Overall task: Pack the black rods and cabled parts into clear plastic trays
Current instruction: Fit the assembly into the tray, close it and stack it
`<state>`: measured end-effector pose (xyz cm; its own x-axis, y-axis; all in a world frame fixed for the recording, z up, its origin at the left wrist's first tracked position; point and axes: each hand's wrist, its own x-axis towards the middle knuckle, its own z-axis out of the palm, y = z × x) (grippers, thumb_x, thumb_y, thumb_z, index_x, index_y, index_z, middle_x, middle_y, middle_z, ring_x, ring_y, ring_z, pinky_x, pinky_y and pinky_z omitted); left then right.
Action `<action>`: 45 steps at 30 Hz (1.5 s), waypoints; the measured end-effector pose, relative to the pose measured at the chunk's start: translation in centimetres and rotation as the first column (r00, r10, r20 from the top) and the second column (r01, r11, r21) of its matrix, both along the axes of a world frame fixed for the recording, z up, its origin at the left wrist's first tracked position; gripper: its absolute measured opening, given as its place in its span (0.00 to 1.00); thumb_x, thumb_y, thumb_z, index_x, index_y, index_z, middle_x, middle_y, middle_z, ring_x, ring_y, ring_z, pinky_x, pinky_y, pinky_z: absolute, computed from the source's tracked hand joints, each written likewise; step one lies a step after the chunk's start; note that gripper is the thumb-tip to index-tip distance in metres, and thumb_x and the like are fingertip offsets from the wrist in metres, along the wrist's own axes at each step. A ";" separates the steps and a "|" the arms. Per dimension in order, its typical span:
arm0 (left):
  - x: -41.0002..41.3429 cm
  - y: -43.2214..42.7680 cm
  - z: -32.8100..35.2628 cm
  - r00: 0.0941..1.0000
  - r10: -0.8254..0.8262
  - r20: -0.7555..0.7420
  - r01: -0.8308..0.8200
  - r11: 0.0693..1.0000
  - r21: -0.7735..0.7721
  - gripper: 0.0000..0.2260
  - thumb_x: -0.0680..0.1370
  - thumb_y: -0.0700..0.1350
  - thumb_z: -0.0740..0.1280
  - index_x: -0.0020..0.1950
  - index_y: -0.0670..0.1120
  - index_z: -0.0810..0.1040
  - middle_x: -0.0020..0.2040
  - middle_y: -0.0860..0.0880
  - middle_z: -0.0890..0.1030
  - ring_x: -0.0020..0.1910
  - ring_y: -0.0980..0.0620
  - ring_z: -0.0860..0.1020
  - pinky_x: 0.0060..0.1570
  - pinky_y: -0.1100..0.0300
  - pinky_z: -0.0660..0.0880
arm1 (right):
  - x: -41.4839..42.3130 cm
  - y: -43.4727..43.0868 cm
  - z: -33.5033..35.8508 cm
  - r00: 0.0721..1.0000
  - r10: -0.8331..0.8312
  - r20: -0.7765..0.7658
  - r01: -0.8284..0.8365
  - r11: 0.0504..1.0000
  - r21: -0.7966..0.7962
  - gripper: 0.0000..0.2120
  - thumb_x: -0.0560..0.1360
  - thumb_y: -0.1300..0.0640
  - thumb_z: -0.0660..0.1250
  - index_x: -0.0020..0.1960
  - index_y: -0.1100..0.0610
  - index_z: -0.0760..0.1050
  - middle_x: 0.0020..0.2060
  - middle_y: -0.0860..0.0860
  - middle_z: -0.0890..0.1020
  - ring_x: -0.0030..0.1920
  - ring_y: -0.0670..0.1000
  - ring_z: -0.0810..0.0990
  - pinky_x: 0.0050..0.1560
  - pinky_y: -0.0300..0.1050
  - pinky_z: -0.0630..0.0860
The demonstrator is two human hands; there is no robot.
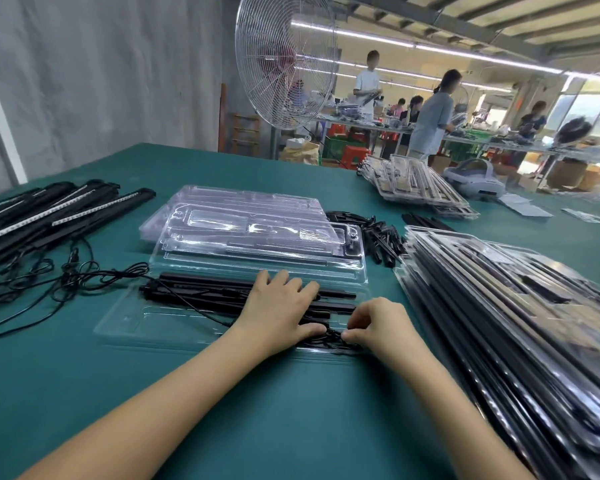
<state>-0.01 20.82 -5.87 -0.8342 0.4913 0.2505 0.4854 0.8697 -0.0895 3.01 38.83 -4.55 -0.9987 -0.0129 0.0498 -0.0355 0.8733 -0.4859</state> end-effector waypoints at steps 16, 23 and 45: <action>0.4 -0.8 -0.1 0.971 -0.144 0.189 0.111 0.978 0.175 0.17 0.74 0.63 0.63 0.54 0.52 0.71 0.53 0.53 0.71 0.52 0.54 0.66 0.45 0.58 0.68 | -1.1 1.1 1.4 0.959 0.157 0.235 -0.104 0.970 -0.221 0.09 0.66 0.60 0.77 0.30 0.56 0.79 0.21 0.47 0.77 0.23 0.45 0.73 0.25 0.34 0.70; 1.1 -0.5 -0.7 0.949 -0.130 0.288 0.029 0.943 0.332 0.14 0.77 0.55 0.63 0.62 0.62 0.69 0.53 0.55 0.69 0.51 0.53 0.62 0.60 0.56 0.63 | -1.0 0.8 0.5 0.986 0.110 0.124 -0.097 0.990 -0.105 0.08 0.73 0.61 0.69 0.38 0.54 0.73 0.26 0.48 0.77 0.21 0.43 0.75 0.24 0.34 0.70; 0.6 -2.6 0.5 0.936 -0.288 0.205 0.029 0.640 0.768 0.05 0.75 0.51 0.69 0.50 0.57 0.80 0.48 0.59 0.77 0.50 0.65 0.74 0.50 0.70 0.68 | -1.8 -0.9 1.1 0.972 0.008 0.235 -0.022 0.998 0.060 0.15 0.66 0.52 0.78 0.34 0.55 0.71 0.30 0.48 0.77 0.25 0.46 0.74 0.28 0.35 0.70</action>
<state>0.55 18.19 -5.40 -0.8544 0.3758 0.3587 0.5107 0.4805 0.7130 1.23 37.97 -3.43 -0.9821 -0.0236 -0.1867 0.0596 0.9020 -0.4277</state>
